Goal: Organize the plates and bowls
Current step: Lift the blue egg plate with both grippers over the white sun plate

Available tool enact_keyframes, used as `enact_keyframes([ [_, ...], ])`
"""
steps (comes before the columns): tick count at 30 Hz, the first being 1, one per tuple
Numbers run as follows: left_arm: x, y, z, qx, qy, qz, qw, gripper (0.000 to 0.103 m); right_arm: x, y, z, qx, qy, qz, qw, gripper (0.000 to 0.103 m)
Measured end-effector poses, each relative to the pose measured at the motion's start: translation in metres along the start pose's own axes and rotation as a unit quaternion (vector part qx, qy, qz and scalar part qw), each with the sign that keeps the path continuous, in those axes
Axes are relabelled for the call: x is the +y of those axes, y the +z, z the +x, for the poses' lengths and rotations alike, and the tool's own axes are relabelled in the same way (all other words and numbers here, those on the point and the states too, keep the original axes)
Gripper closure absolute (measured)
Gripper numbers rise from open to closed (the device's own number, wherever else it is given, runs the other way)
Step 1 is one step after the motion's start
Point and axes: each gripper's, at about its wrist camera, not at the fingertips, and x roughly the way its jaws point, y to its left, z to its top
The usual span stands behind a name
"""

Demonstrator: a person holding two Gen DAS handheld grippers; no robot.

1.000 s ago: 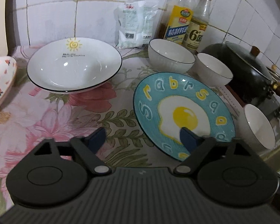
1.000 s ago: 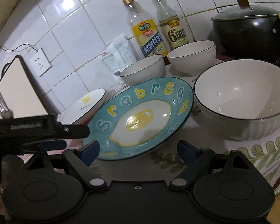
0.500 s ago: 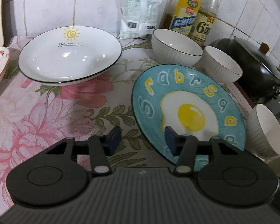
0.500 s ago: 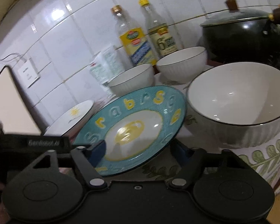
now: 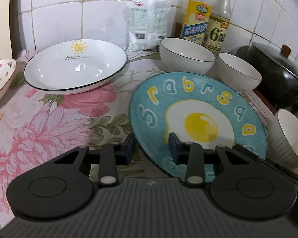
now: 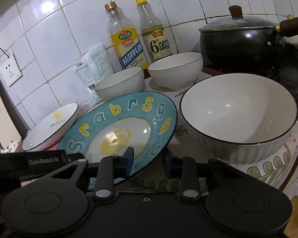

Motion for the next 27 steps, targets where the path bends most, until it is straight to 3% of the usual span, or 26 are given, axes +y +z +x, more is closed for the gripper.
enact_keyframes([
  [9,0.001,-0.006,-0.023,-0.009,0.035,0.007,0.9993,0.071,-0.001,0.006,-0.005,0.041,0.042,0.007,0.998,0.068],
  [27,0.034,-0.004,-0.113,-0.074,0.102,-0.01,0.9919,0.071,0.053,0.018,-0.036,0.044,0.14,-0.043,0.988,0.069],
])
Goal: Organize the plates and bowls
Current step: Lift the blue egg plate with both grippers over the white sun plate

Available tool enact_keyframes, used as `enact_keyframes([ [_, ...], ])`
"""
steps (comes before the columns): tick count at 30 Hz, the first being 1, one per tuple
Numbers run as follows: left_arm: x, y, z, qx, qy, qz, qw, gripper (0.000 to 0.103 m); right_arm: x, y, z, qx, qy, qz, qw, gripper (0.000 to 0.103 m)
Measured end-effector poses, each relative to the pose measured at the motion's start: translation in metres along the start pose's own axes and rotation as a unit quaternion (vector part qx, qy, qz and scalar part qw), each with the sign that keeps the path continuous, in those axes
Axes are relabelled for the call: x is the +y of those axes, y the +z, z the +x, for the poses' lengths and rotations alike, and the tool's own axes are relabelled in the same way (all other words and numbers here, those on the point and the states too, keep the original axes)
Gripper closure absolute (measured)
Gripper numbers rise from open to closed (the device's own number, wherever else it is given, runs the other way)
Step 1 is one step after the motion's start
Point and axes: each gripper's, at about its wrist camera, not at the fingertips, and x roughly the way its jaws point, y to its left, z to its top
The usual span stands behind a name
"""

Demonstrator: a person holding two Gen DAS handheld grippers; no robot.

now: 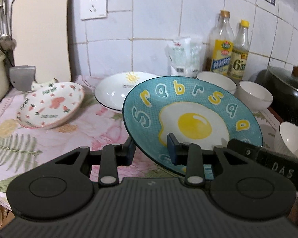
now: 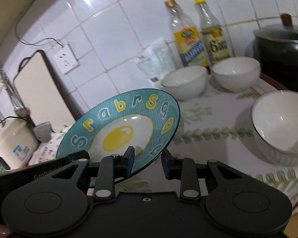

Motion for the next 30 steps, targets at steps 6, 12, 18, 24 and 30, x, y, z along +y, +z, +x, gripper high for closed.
enact_keyframes([
  [6,0.019,0.023,-0.01,-0.016,-0.003,-0.023,0.9996,0.071,0.02,0.028,0.001,-0.01,0.028,-0.025,0.999,0.069],
  [12,0.034,0.051,-0.006,-0.018,0.003,-0.032,0.9993,0.071,0.036,0.055,0.017,-0.011,0.051,-0.041,0.998,0.069],
  [18,0.05,0.073,0.008,-0.006,0.005,-0.043,0.9991,0.071,0.046,0.079,0.041,0.003,0.067,-0.052,0.996,0.069],
  [24,0.063,0.087,0.033,0.016,-0.003,-0.056,0.9983,0.071,0.05,0.098,0.071,0.022,0.074,-0.058,0.995,0.069],
  [30,0.075,0.09,0.068,0.036,-0.009,-0.064,0.9972,0.071,0.048,0.106,0.107,0.048,0.071,-0.053,0.995,0.069],
])
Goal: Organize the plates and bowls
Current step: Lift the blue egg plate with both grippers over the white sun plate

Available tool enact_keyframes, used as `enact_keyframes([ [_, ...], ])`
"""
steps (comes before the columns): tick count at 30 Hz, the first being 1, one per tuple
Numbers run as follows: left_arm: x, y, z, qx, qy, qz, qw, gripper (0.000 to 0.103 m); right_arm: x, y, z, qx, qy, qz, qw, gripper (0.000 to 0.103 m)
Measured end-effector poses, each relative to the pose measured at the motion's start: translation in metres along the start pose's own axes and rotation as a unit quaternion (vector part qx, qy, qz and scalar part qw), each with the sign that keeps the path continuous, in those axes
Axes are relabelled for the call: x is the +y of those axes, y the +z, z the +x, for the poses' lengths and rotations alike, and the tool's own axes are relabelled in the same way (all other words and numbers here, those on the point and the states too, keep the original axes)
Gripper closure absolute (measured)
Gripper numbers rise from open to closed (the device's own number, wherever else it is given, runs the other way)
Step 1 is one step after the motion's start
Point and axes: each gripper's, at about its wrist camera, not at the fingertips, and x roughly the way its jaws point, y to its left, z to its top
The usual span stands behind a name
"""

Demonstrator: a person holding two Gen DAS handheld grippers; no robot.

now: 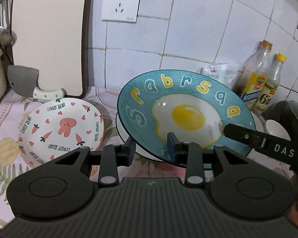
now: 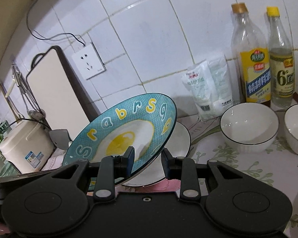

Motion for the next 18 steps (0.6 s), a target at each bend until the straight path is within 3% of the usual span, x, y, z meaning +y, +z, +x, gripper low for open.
enact_keyframes([
  [11,0.02,-0.006,0.072,0.052,0.008,-0.037,0.9979,0.071,-0.011,-0.01,0.065,0.043,-0.03,-0.01,0.999,0.069],
  [18,0.018,-0.004,0.088,0.057,0.013,-0.024,0.998,0.071,-0.017,-0.007,0.086,0.071,-0.032,0.0,0.997,0.069],
])
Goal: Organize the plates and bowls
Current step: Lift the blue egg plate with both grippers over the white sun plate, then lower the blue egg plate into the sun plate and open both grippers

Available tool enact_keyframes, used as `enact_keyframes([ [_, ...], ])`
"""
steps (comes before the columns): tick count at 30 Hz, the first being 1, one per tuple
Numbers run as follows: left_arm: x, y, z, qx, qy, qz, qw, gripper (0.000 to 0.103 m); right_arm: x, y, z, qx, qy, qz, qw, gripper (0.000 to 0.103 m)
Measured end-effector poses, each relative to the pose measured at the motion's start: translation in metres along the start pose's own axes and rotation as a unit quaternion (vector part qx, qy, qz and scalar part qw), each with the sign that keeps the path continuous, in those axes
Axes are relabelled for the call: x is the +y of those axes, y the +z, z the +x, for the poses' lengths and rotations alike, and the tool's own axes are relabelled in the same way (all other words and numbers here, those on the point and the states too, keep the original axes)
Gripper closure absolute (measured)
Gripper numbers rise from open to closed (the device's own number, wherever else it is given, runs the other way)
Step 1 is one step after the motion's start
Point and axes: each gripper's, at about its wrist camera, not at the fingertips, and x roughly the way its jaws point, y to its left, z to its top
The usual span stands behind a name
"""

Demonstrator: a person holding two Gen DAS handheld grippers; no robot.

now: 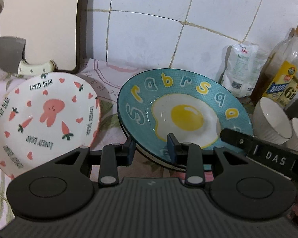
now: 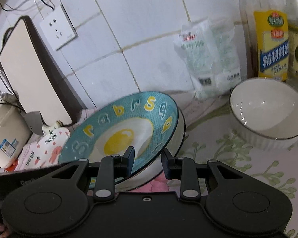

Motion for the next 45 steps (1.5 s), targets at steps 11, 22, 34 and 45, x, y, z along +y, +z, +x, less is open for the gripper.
enact_keyframes([
  [11,-0.005,0.005,0.004,0.016,0.023,0.016,0.9995,0.071,0.008,0.006,0.008,0.017,-0.015,-0.018,1.0,0.069],
  [22,-0.001,0.017,0.014,0.07,0.028,-0.006,0.9971,0.071,0.024,0.015,0.018,0.051,-0.055,-0.088,0.993,0.068],
  [34,-0.004,0.011,-0.008,0.051,0.027,0.017,0.9982,0.057,0.023,0.008,-0.005,0.02,-0.068,-0.129,0.989,0.064],
  [45,-0.004,0.006,-0.09,0.008,0.01,0.085,0.9963,0.047,0.046,0.006,-0.089,-0.024,-0.028,-0.158,0.987,0.059],
])
